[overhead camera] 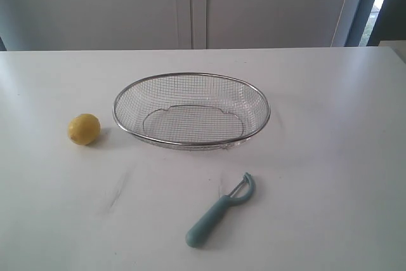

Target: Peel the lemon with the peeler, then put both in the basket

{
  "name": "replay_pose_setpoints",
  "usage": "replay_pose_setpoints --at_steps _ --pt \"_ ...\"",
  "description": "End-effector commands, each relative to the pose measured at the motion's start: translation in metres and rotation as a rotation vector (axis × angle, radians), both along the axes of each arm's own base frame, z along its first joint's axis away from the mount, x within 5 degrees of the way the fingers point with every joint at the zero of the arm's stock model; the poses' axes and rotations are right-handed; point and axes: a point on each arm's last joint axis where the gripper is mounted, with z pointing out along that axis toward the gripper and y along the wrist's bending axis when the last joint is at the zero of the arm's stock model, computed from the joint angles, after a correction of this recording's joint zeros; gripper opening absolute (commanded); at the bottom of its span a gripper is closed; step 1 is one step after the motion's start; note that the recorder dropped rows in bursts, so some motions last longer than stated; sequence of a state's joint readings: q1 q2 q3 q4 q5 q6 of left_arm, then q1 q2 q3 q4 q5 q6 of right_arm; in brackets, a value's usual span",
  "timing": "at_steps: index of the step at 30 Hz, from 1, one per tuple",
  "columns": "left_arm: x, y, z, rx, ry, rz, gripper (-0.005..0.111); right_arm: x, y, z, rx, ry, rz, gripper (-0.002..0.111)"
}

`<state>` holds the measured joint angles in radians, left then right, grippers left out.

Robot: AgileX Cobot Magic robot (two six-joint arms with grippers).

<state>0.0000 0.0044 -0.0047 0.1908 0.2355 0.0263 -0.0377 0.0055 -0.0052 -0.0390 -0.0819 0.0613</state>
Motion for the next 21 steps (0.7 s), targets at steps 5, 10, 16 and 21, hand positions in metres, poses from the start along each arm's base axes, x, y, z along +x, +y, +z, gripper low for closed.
replay_pose_setpoints --at_steps 5,10,16,21 --pt "0.000 0.000 -0.001 0.001 0.001 -0.003 0.000 -0.009 -0.001 0.030 -0.005 0.077 -0.014 0.000" --pt "0.000 0.000 -0.001 0.001 0.001 -0.003 0.000 -0.011 -0.001 0.056 -0.004 0.079 -0.016 0.000" --pt "0.000 0.000 -0.001 0.001 0.001 -0.003 0.000 -0.010 -0.001 0.066 -0.005 0.064 -0.016 0.000" --pt "0.000 0.000 -0.001 0.001 0.001 -0.003 0.000 -0.010 -0.001 0.068 -0.006 0.050 -0.015 0.000"
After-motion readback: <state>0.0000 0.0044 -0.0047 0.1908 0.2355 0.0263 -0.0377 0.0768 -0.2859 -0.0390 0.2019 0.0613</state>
